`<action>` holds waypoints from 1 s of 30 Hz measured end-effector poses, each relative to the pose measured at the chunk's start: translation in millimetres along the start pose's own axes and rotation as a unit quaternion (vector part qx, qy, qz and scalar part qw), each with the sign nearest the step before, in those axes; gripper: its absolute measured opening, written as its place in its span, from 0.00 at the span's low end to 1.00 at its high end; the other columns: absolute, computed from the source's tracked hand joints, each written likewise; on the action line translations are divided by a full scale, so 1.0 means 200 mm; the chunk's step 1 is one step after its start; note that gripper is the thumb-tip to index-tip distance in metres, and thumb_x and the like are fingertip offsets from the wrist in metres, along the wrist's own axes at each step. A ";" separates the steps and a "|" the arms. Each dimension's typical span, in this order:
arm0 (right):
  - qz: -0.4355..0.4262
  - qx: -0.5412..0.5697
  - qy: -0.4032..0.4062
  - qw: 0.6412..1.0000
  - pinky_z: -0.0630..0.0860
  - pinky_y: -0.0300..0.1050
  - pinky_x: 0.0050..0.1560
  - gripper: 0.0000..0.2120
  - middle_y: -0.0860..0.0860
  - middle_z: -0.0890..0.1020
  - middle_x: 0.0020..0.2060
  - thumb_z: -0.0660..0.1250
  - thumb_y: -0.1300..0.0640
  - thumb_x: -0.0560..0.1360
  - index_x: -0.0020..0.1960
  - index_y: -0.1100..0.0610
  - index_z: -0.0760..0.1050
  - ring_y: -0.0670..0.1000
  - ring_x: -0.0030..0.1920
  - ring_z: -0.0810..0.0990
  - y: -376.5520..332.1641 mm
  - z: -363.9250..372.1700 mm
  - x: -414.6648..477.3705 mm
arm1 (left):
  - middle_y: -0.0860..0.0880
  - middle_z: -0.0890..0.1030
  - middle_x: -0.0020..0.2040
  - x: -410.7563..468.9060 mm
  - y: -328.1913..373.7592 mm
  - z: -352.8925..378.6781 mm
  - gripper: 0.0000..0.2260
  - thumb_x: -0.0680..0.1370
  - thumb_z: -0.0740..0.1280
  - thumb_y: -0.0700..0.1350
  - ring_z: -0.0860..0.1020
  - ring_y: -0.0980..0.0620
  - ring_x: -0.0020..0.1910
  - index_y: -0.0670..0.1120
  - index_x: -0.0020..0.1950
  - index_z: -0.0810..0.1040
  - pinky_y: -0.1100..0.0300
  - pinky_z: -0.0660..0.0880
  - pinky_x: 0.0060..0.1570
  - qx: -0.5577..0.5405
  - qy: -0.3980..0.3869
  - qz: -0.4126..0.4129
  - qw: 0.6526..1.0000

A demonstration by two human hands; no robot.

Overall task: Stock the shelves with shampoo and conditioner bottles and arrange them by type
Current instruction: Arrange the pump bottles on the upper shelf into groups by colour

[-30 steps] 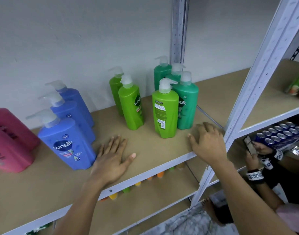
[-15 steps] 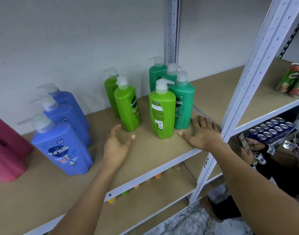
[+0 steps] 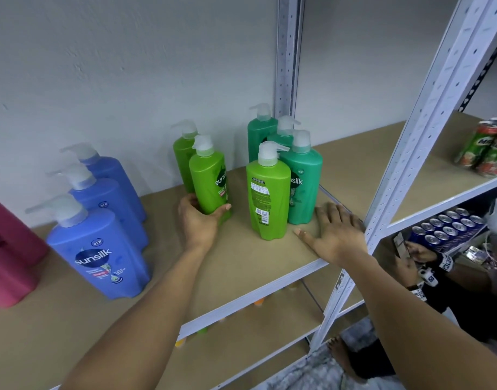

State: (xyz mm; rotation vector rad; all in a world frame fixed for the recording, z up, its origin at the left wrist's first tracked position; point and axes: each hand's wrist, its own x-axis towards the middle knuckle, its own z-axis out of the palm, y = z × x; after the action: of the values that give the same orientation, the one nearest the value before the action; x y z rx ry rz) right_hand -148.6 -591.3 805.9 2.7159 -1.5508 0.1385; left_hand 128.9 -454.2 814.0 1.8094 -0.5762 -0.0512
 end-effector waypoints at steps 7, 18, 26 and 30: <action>-0.001 0.007 0.004 1.000 0.52 0.59 0.78 0.51 0.52 0.57 0.80 0.33 0.19 0.68 0.80 0.47 0.54 0.56 0.80 0.52 0.00 0.00 0.00 | 0.47 0.84 0.53 0.06 -0.04 -0.05 0.33 0.60 0.86 0.47 0.82 0.50 0.49 0.46 0.61 0.76 0.53 0.80 0.52 -0.039 -0.058 -0.014 0.997; -0.002 0.004 0.010 1.000 0.53 0.59 0.78 0.49 0.52 0.57 0.80 0.35 0.20 0.69 0.80 0.47 0.55 0.55 0.80 0.52 0.00 0.01 0.00 | 0.54 0.83 0.49 0.07 -0.07 -0.12 0.25 0.70 0.78 0.32 0.81 0.67 0.43 0.42 0.64 0.77 0.70 0.78 0.44 -0.106 -0.147 -0.021 0.983; -0.003 0.004 0.007 1.000 0.53 0.59 0.78 0.48 0.52 0.57 0.80 0.36 0.20 0.70 0.80 0.47 0.54 0.55 0.80 0.52 0.00 0.01 0.00 | 0.41 0.83 0.58 0.05 -0.09 -0.12 0.26 0.73 0.74 0.31 0.82 0.62 0.47 0.35 0.70 0.73 0.67 0.79 0.48 -0.131 -0.149 -0.020 0.980; -0.003 0.004 0.005 1.000 0.53 0.59 0.78 0.47 0.51 0.57 0.80 0.37 0.20 0.70 0.80 0.47 0.54 0.55 0.80 0.52 0.00 0.00 0.00 | 0.38 0.81 0.62 0.06 -0.11 -0.12 0.26 0.74 0.72 0.30 0.81 0.49 0.55 0.35 0.71 0.72 0.64 0.80 0.52 -0.146 -0.154 -0.022 0.977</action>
State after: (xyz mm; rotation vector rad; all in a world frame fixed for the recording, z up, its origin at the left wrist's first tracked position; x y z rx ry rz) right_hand -148.5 -591.7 805.8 2.7208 -1.5439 0.1602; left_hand 154.4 -432.9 804.8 1.5356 -0.7070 -0.4329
